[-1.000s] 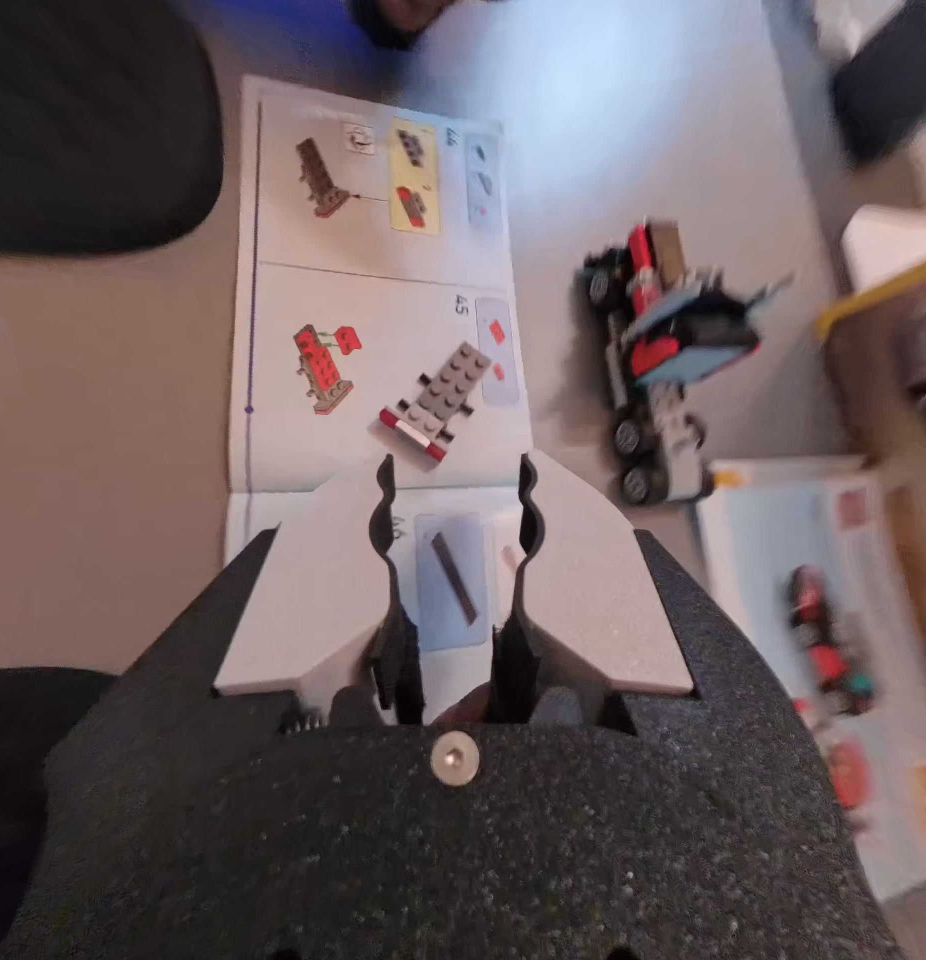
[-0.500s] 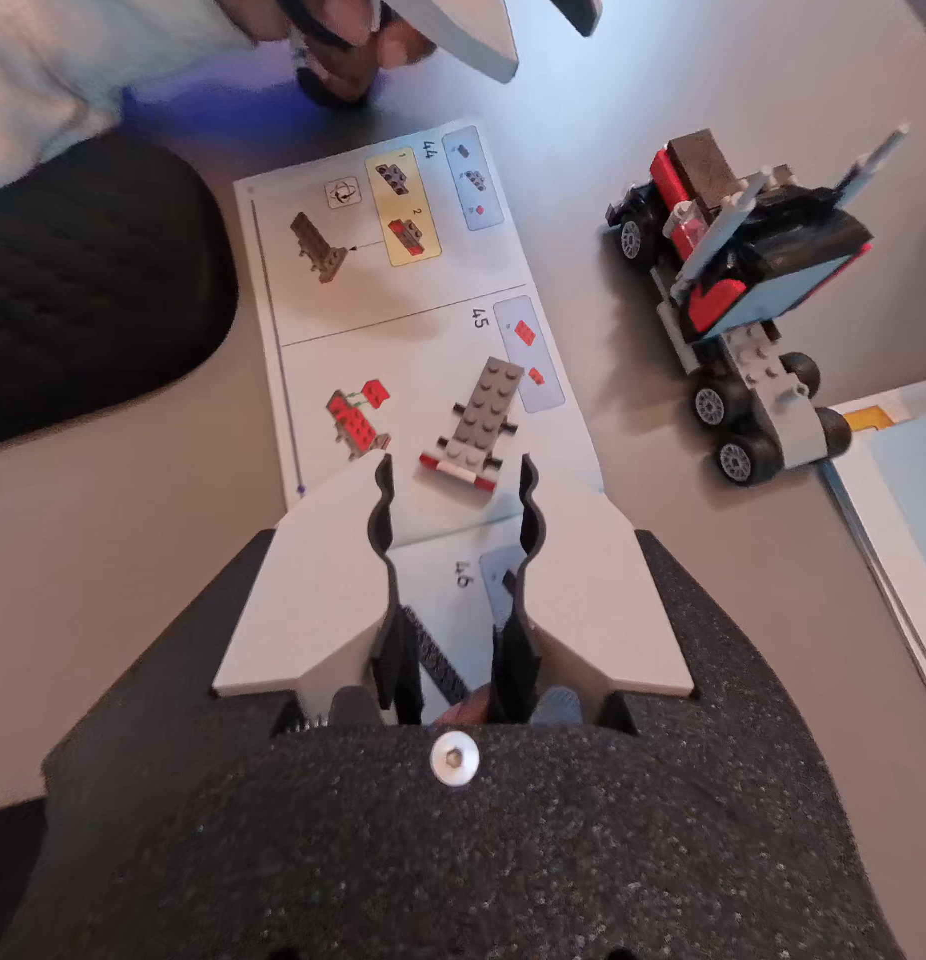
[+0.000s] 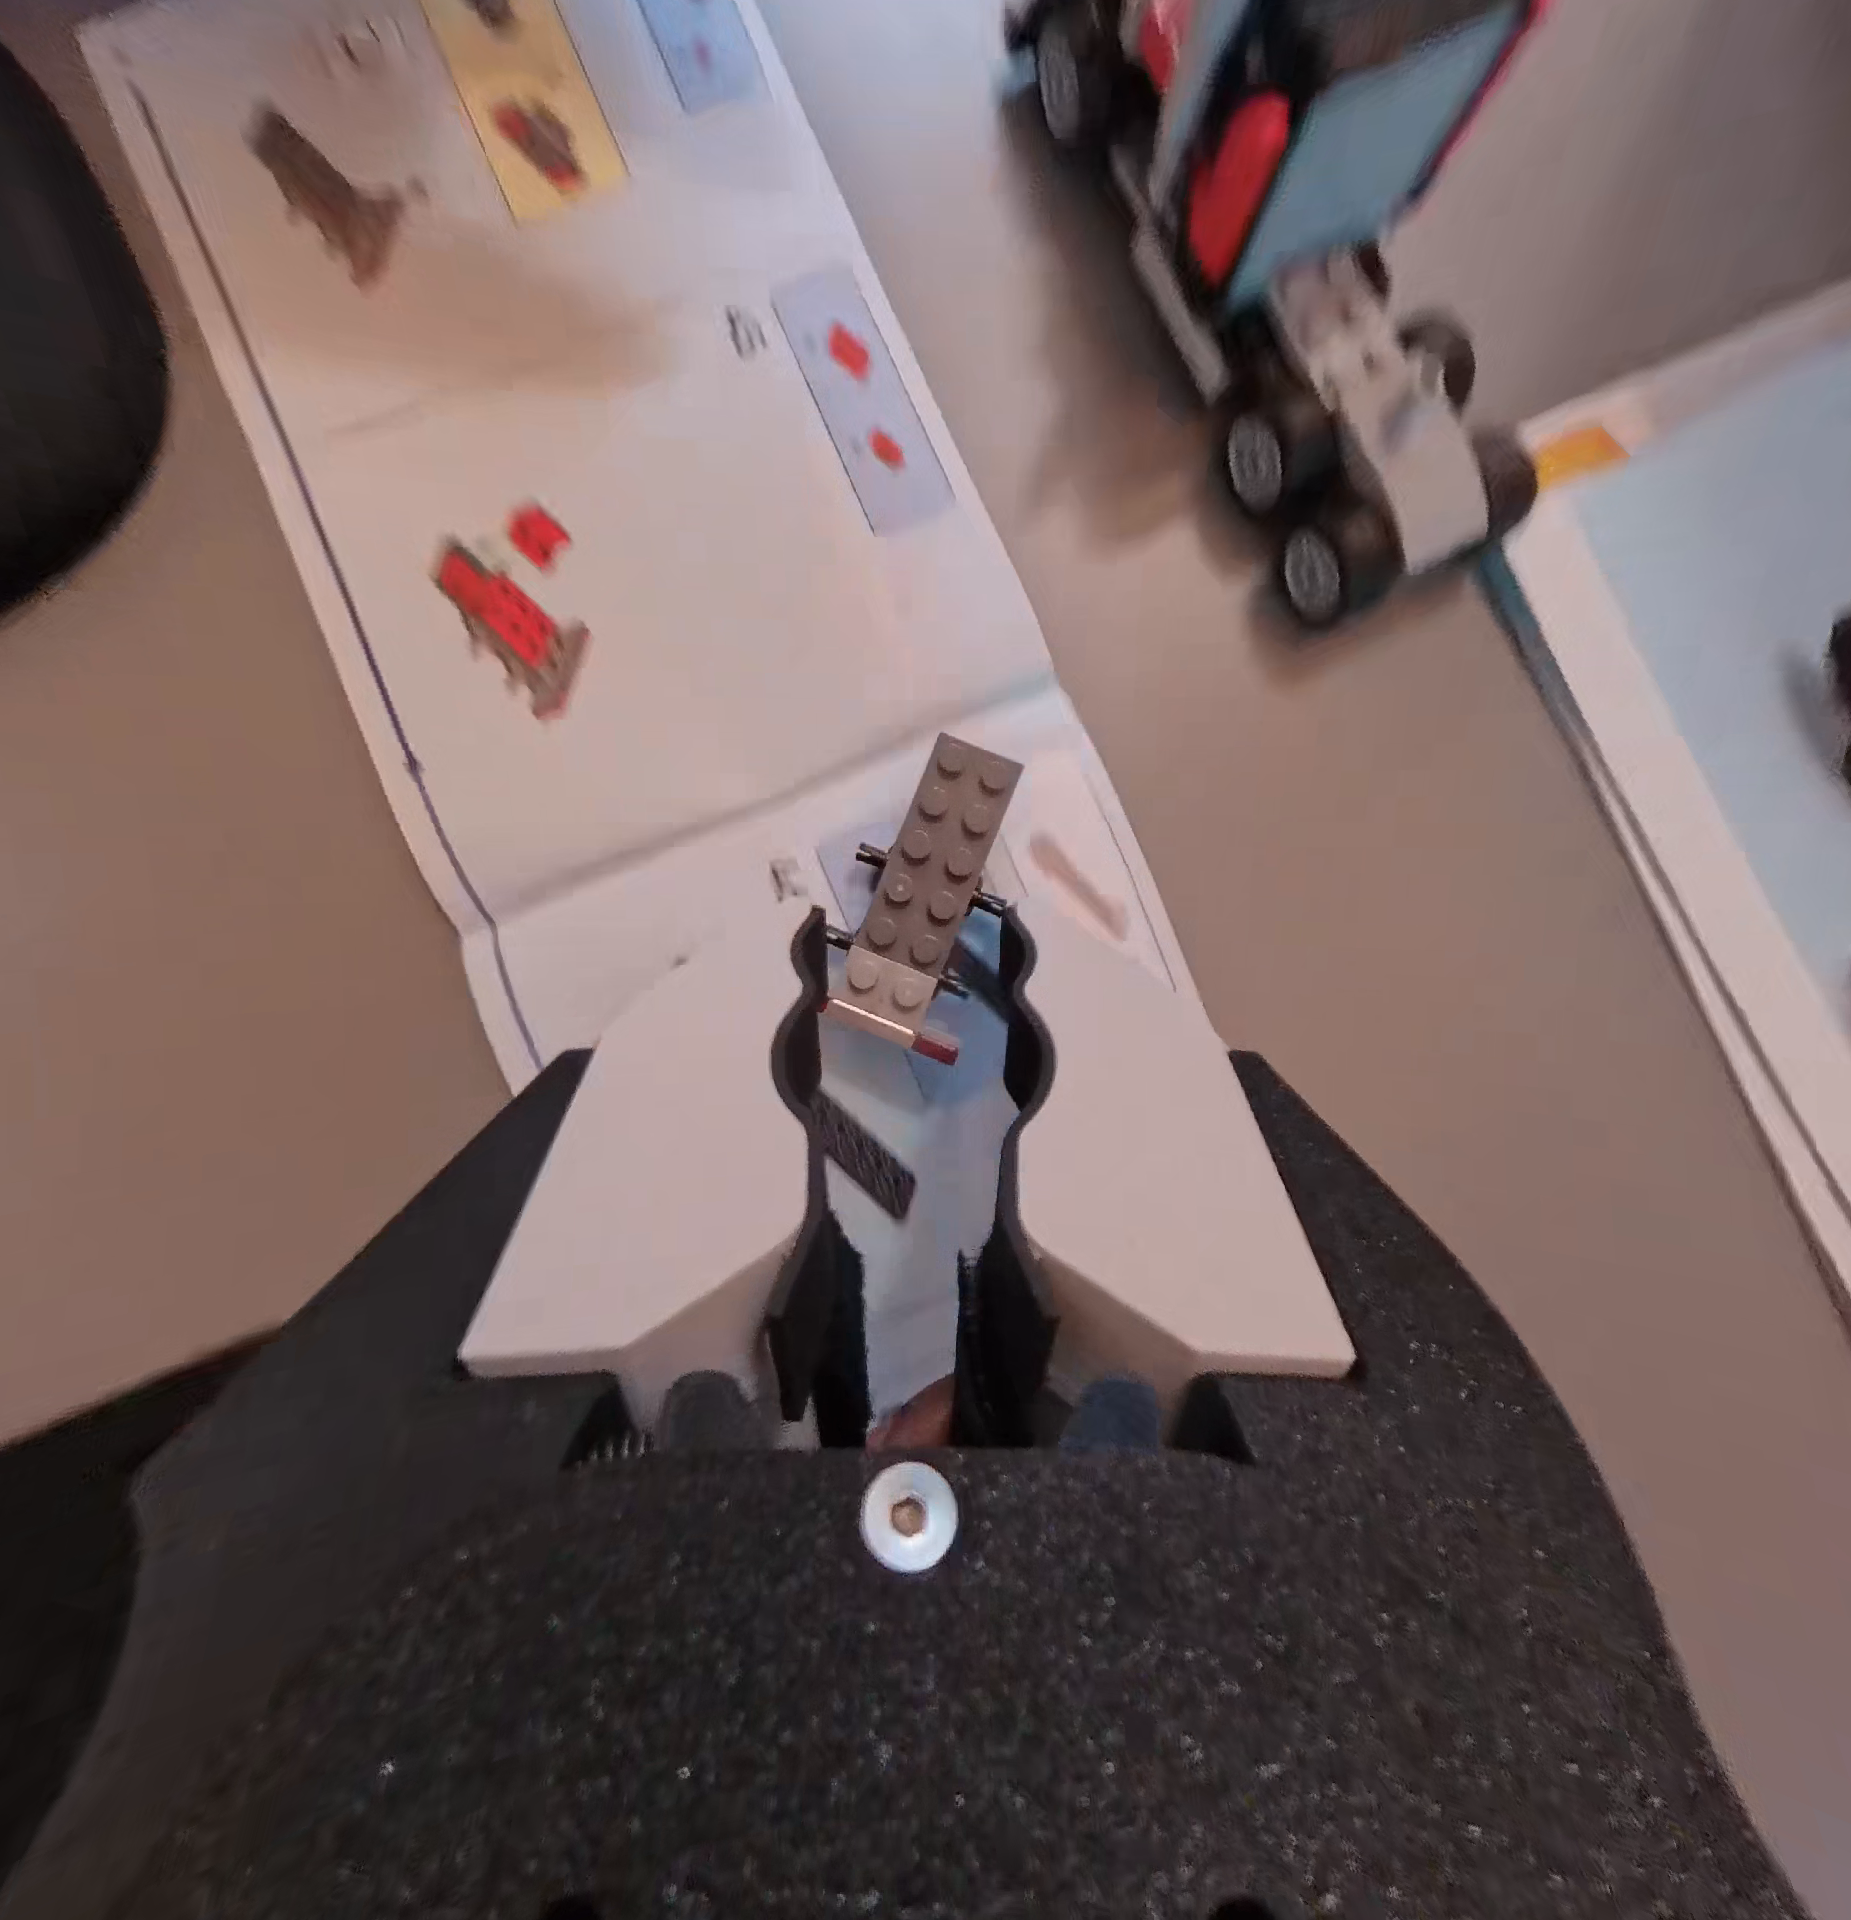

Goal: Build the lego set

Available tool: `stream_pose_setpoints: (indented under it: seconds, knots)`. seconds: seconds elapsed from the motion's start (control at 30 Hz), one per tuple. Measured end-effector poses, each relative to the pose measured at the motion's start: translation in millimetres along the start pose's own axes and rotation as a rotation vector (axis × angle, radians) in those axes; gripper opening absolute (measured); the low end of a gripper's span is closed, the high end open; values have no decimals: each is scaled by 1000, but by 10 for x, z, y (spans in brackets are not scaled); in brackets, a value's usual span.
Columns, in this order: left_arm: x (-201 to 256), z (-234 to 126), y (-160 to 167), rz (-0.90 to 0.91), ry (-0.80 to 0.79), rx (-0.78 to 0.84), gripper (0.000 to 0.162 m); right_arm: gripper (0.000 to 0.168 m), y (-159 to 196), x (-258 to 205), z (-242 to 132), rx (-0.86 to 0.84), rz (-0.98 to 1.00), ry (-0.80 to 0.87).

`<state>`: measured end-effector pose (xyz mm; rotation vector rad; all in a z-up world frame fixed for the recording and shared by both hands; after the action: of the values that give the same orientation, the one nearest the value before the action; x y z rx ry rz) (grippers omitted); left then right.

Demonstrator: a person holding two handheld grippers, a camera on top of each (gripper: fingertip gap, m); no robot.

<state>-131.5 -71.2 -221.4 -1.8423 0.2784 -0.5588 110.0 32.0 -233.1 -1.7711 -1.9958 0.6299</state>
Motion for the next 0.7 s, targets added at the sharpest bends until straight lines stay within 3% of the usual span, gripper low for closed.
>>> stream_pose_setpoints:
  seconds: [0.1, 0.23, 0.33, 0.43, 0.53, 0.6, 0.7]
  knots:
    - [15, 22, 8, 20, -8, -22, 35, 33, 136, 71, -61, -46, 13, 1]
    - [33, 9, -46, 49, -60, 1, 35, 42, 53, 162, -207, 26, 62, 6]
    - [225, -229, -421, 24, -81, 53, 35, 42, -40, 178, -321, 55, 46, 32]
    - [568, -826, -977, 49, -9, 113, 36, 42, -65, 188, -390, 59, 46, 60]
    - [620, -1719, -1282, 166, -135, 65, 36, 42, -50, 192, -432, 78, 61, 70]
    - [441, -2282, -1166, 175, -282, -60, 36, 42, -28, 190, -446, 91, 67, 69]
    - [100, -2762, -530, 5, -373, -345, 31, 42, -31, 214, -463, 106, 71, 88]
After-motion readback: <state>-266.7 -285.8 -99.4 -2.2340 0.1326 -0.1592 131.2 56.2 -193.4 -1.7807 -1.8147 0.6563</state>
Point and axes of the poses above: each gripper's, where its closed fingertips meet, z out along the fingers, y out of its underside, x = y × z across the jaws, the point moved 8 cm from there along -z, back along the fingers
